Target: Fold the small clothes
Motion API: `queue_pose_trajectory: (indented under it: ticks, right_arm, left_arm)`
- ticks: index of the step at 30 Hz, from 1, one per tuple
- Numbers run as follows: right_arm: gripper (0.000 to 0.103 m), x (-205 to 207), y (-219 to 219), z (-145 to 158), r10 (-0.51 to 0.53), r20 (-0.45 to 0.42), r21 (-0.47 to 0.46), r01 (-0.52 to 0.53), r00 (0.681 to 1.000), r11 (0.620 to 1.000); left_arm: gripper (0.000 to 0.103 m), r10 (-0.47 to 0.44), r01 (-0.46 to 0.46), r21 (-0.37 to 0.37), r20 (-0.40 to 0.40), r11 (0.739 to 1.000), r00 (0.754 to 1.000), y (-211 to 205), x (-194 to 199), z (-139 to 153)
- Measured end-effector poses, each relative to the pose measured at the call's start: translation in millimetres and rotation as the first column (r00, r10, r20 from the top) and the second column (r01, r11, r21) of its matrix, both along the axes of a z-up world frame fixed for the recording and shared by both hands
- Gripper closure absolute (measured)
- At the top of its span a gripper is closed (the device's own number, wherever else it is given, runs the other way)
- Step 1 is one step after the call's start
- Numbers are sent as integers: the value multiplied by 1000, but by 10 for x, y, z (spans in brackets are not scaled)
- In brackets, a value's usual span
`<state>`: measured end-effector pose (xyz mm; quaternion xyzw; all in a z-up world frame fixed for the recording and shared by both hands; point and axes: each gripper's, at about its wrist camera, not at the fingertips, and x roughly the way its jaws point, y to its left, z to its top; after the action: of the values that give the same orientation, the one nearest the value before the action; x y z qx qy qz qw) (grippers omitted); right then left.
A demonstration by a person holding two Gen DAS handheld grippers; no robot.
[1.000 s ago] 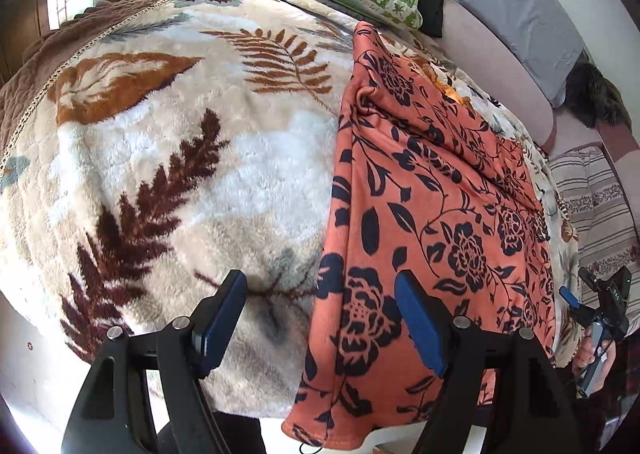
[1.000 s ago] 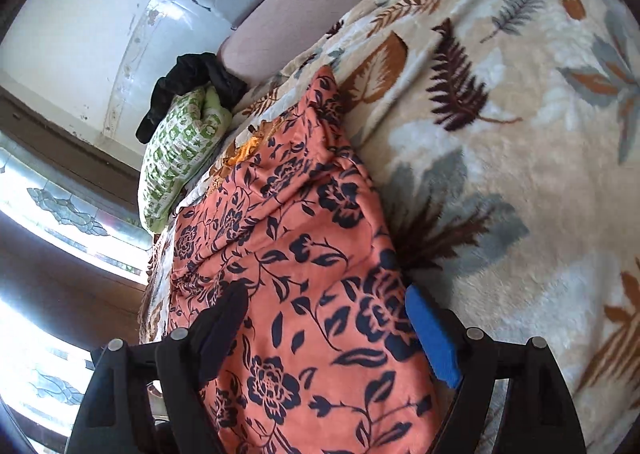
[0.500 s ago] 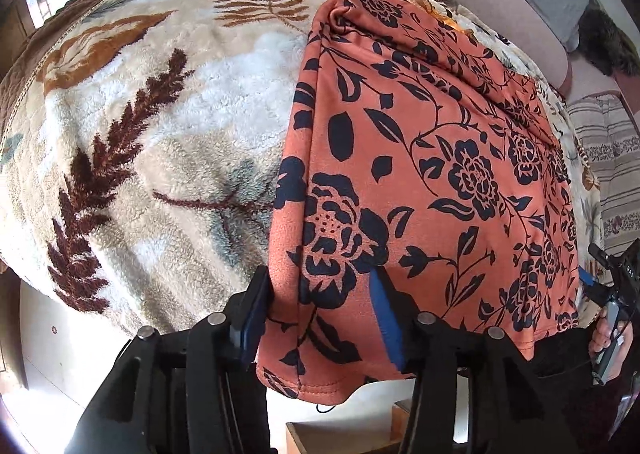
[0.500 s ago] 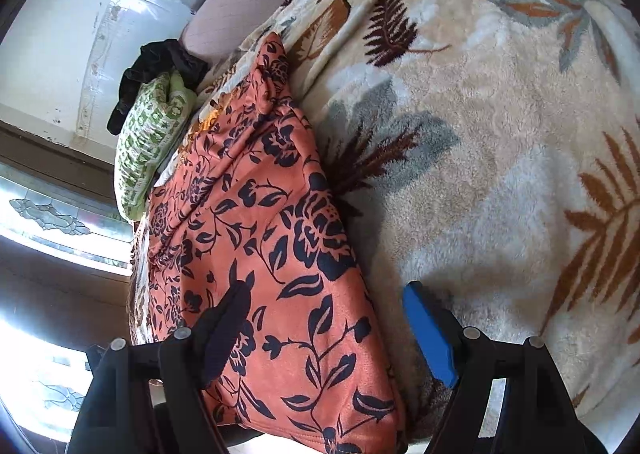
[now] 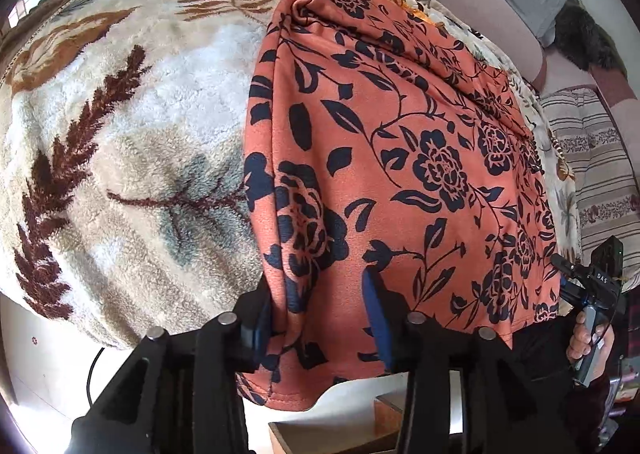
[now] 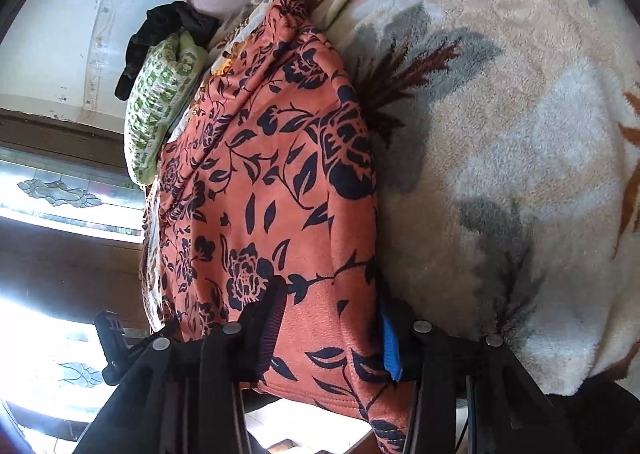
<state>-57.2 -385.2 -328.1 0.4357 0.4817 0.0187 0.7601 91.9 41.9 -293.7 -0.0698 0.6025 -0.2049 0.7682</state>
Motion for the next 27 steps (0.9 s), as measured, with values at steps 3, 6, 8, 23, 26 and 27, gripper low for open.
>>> queue_pose_trajectory:
  ticks: [3,6,8,23,26,27]
  right_arm:
    - [48,-10,97,30,43,-10,-38,-43,999,998]
    - [51,-33,200,54,84,-29,-94,-87,996,992]
    - [67,-33,268,61,99,-49,-151,-105,994,983]
    - [93,457,-85,754,36,281,74,-59,959,996]
    - [93,851,-252,967,-4,327,66,-19,945,998]
    - [93,1006,-333,1025,-20,339,57,1,940,998]
  left_arm:
    - [59,-28,27,41,21,999,999,-97,-50,-30]
    - [87,-27,24,73,31,997,999,-81,-50,-45]
    - [93,-8,7,42,19,999,1000,-21,-20,-55]
    - [96,-17,36,-306,65,951,998,238,531,710]
    - [96,-15,43,-329,90,943,996,98,1029,971]
    - [96,-12,44,-328,100,944,995,59,1229,1047]
